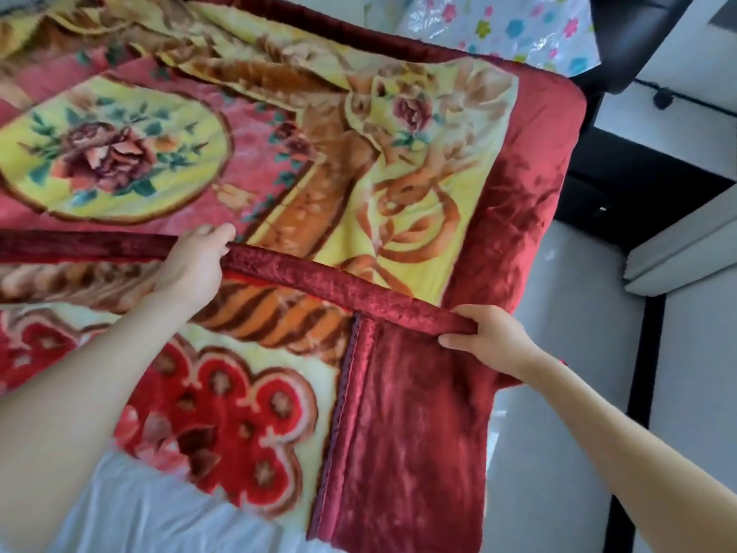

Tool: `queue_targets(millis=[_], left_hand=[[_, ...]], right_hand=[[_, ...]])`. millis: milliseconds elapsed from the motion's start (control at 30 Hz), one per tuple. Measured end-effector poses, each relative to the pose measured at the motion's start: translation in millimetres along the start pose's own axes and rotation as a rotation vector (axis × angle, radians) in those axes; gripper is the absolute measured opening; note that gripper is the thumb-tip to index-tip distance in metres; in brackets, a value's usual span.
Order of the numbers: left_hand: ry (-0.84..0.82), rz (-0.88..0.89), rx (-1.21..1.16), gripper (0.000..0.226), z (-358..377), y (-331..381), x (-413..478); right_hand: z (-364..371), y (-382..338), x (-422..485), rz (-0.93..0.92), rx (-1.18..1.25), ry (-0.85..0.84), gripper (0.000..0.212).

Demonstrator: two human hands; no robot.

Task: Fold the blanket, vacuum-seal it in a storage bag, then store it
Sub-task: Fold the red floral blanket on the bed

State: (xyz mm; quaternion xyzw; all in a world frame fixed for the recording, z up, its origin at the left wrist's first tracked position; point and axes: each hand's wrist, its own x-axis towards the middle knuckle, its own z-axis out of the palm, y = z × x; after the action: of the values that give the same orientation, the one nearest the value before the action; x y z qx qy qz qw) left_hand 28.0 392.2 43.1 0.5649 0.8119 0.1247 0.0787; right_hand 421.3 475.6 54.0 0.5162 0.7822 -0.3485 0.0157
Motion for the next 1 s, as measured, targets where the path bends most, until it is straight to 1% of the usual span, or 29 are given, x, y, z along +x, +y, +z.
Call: queue_targets(millis=[33, 67, 133, 167, 200, 267, 367, 400, 433, 500, 567, 633, 700, 733, 767, 800, 867, 933, 1000], left_hand=[[-0.008, -0.017, -0.004, 0.041, -3, 8, 12], [-0.01, -0.035, -0.01, 0.041, -5, 17, 24], [-0.023, -0.067, 0.011, 0.047, -10, 35, 46], [-0.031, -0.091, 0.024, 0.05, -10, 45, 58], [-0.035, -0.109, 0.034, 0.051, -10, 54, 70], [-0.03, -0.116, 0.053, 0.044, -7, 75, 96], [-0.032, -0.12, 0.065, 0.036, 0, 110, 145], [-0.037, -0.111, 0.073, 0.037, 2, 125, 164], [-0.032, -0.105, 0.07, 0.038, 4, 139, 184], [-0.002, -0.089, 0.023, 0.034, 7, 164, 221], [0.019, -0.023, 0.005, 0.028, 16, 178, 253], [-0.029, 0.014, -0.006, 0.018, 35, 177, 273], [-0.075, 0.021, -0.01, 0.012, 61, 167, 277], [-0.073, -0.005, -0.017, 0.015, 74, 159, 273], [-0.065, -0.054, -0.018, 0.019, 83, 151, 268], [-0.057, -0.116, -0.008, 0.023, 91, 139, 262], [-0.031, -0.254, 0.003, 0.022, 101, 114, 251], [0.025, -0.412, -0.025, 0.019, 101, 89, 241], [0.076, -0.589, -0.1, 0.022, 98, 64, 234]], right_hand=[[-11, 3, 11, -0.018, 0.04, -0.02, 0.015], [-22, 7, 22, -0.034, 0.073, -0.036, 0.02], [-42, 16, 43, -0.053, 0.126, -0.068, 0.028], [-53, 22, 55, -0.055, 0.152, -0.095, 0.029], [-64, 29, 68, -0.05, 0.182, -0.125, 0.028], [-86, 45, 94, -0.039, 0.232, -0.178, 0.023], [-121, 71, 130, -0.007, 0.266, -0.212, 0.01], [-133, 79, 141, 0.0, 0.267, -0.223, 0.009], [-146, 87, 152, 0.008, 0.275, -0.23, 0.013], [-169, 104, 175, 0.037, 0.301, -0.22, 0.017], [-184, 118, 200, 0.087, 0.291, -0.17, 0.012], [-180, 131, 225, 0.148, 0.188, -0.134, 0.009], [-159, 142, 247, 0.205, 0.006, -0.191, 0.01], [-144, 146, 254, 0.211, -0.129, -0.234, 0.009], [-128, 149, 260, 0.213, -0.277, -0.264, 0.007], [-114, 151, 264, 0.219, -0.416, -0.267, 0.013], [-95, 148, 271, 0.232, -0.633, -0.204, 0.027], [-88, 132, 281, 0.175, -0.76, -0.087, 0.04], [-82, 107, 294, 0.025, -0.769, 0.007, 0.05]])
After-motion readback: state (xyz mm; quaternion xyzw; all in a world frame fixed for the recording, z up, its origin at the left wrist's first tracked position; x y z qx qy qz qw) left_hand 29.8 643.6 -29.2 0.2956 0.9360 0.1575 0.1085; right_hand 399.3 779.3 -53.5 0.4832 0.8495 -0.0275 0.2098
